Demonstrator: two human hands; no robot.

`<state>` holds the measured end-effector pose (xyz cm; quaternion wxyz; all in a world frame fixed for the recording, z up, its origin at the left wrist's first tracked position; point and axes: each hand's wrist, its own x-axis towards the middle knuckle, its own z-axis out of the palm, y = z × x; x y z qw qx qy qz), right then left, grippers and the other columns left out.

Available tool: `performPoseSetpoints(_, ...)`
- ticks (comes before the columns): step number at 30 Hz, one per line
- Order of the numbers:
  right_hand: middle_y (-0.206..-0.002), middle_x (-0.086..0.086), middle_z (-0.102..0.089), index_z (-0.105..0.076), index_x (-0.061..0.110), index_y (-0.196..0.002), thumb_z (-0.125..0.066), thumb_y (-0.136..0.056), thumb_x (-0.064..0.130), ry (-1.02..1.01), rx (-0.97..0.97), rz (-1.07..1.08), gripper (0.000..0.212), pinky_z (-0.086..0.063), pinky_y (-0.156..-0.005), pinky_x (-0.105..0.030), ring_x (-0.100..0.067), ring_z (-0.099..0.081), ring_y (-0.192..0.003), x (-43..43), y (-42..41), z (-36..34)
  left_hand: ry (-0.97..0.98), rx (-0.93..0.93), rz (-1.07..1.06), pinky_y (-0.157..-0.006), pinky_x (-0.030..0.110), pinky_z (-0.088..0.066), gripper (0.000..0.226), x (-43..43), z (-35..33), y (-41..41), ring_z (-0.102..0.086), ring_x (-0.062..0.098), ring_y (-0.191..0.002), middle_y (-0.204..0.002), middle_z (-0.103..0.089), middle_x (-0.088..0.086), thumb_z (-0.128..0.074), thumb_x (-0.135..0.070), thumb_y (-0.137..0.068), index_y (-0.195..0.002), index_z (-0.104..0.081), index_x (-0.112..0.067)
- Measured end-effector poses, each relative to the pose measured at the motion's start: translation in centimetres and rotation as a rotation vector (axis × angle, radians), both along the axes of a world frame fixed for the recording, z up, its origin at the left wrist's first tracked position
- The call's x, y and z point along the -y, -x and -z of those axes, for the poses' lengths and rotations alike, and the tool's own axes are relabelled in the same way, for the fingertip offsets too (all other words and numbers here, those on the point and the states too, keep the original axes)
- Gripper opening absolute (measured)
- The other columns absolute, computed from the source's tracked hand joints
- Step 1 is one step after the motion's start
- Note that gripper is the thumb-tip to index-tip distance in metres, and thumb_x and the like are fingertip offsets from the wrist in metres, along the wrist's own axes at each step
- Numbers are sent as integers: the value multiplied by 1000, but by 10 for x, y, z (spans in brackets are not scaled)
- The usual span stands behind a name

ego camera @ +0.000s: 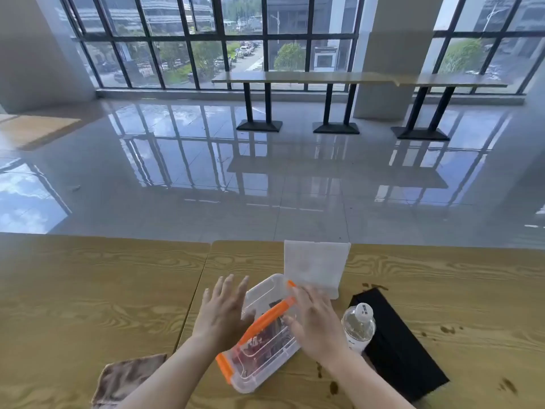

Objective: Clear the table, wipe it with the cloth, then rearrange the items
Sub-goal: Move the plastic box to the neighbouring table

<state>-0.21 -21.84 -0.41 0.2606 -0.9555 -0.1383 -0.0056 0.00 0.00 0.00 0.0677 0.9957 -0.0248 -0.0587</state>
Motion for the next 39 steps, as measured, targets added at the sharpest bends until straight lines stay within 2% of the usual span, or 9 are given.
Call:
performPoseSetpoints(4,-157,3,-11,-3,52,-149,-66,-90,38,-76,-115,111,88,-25,-118,-48,-25,-5,-147,-1,20,12,47,-45,21,-113,42,-31,71,-1,12,-1,-30,27,-141,-157,-25,9,-37,-57,-95,-154,-12,-27)
performPoseSetpoints(6,-161,2,1,1,46,-152,-67,-89,38,-126,-168,176,93,-19,-119,-47,-25,1,-150,-5,30,20,81,-49,52,-102,38,-41,66,-1,20,-1,-44,24,-128,-148,-36,5,-35,-58,-95,-151,-19,-27)
performPoseSetpoints(9,-163,-2,12,-1,30,-154,-67,-90,40,-238,-240,326,92,-16,-118,-45,-21,3,-150,-14,40,30,101,-38,90,-92,36,-45,59,-6,27,-3,-50,21,-116,-136,-42,0,-35,-57,-95,-146,-23,-29)
performPoseSetpoints(13,-164,1,5,0,30,-155,-68,-89,33,-409,-260,429,94,-10,-119,-38,-11,5,-149,-28,48,38,132,-39,130,-90,37,-45,60,-14,32,-4,-50,22,-113,-133,-44,1,-39,-56,-94,-145,-22,-30)
performPoseSetpoints(18,-164,4,-10,-10,32,-153,-72,-87,30,-487,-266,549,91,-19,-119,-40,-11,-8,-149,-44,47,37,206,-52,130,-93,37,-45,64,-18,34,-9,-47,21,-116,-133,-43,0,-42,-57,-93,-148,-20,-32)
performPoseSetpoints(25,-164,4,-6,-10,24,-156,-68,-91,26,-484,-306,587,87,-8,-117,-30,-9,-3,-149,-50,34,32,301,-72,73,-89,35,-47,68,-21,33,-17,-48,19,-113,-127,-46,-1,-51,-56,-91,-149,-23,-35)
performPoseSetpoints(31,-163,4,-11,-13,25,-155,-72,-87,18,-476,-336,576,91,-19,-118,-39,-12,-11,-149,-61,19,30,333,-24,-20,-88,35,-47,71,-30,38,-13,-48,19,-111,-122,-47,-2,-50,-59,-89,-150,-25,-31)
performPoseSetpoints(35,-161,8,-21,-16,32,-154,-74,-84,15,-435,-324,537,93,-30,-116,-47,-12,-21,-147,-75,8,27,342,10,-86,-87,34,-47,74,-41,37,-9,-50,19,-107,-119,-47,-1,-52,-59,-88,-150,-26,-30)
performPoseSetpoints(39,-156,10,-30,-23,31,-152,-75,-81,11,-420,-296,450,90,-30,-116,-46,-9,-25,-145,-96,-5,21,355,49,-169,-84,31,-46,73,-62,32,-6,-51,18,-104,-117,-47,0,-51,-60,-88,-150,-26,-30)
